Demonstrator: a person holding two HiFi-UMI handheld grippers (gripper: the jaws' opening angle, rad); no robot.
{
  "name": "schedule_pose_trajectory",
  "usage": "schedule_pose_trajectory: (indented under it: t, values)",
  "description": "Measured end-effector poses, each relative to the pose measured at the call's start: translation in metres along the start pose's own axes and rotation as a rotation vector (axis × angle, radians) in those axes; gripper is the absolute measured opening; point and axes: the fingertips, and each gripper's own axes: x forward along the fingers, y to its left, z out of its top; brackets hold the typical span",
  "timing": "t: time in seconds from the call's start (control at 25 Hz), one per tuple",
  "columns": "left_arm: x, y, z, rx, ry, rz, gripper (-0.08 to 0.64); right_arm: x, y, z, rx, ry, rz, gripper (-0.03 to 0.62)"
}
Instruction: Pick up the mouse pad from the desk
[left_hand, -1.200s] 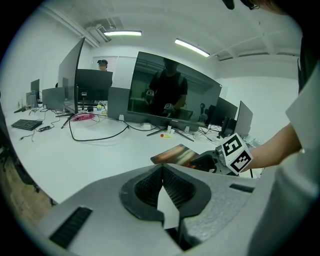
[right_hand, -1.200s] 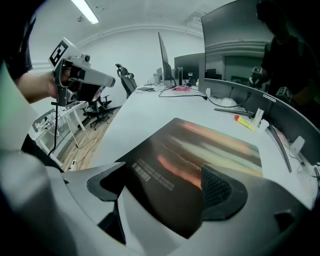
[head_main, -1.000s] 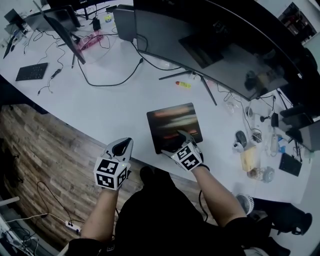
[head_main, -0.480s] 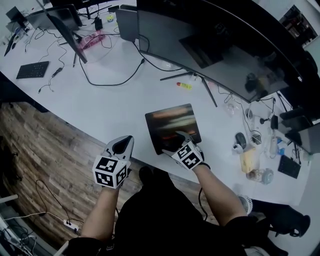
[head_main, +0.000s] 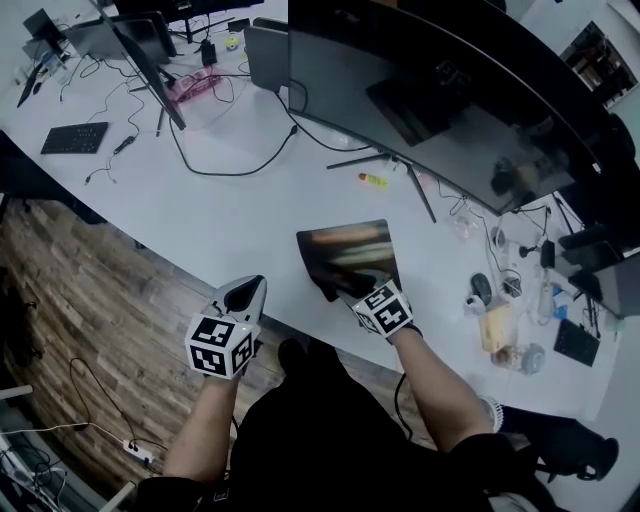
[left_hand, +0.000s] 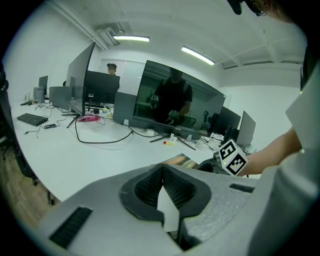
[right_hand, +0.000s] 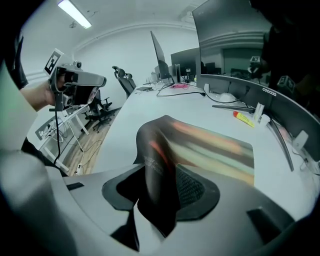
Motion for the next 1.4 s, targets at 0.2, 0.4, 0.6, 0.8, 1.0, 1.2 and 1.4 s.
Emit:
schedule_pose_trajectory:
  t: [0.2,0.4,0.6,0.8,1.0,1.2,1.4]
  values:
    - [-0.007,0.001,0.004,0.001,-0.013,-0.004,0.009,-0.006,0.007,-0.003,0.037,0.002,-0.017,0.108]
    - [-0.015,-0.004,0.010,0.007,-0.037,-0.022,0.009,-0.018,0.013,-0.003,0.048,0.011,-0.046,0.052]
    - [-0.028,-0.007,0.019,0.019,-0.067,-0.041,0.009,-0.038,0.021,0.002,0.040,-0.008,-0.110,0.035]
    - [-0.040,-0.010,0.024,0.042,-0.086,-0.061,0.009,-0.061,0.026,0.014,0.047,-0.056,-0.174,0.034]
    - [-0.050,-0.017,0.028,0.073,-0.106,-0.088,0.009,-0.089,0.027,0.026,0.065,-0.119,-0.235,0.034]
    - [-0.054,-0.027,0.041,0.099,-0.135,-0.105,0.009,-0.117,0.029,0.035,0.073,-0.161,-0.276,0.034]
    - [-0.058,-0.041,0.048,0.118,-0.154,-0.116,0.009,-0.142,0.025,0.039,0.112,-0.220,-0.296,0.032]
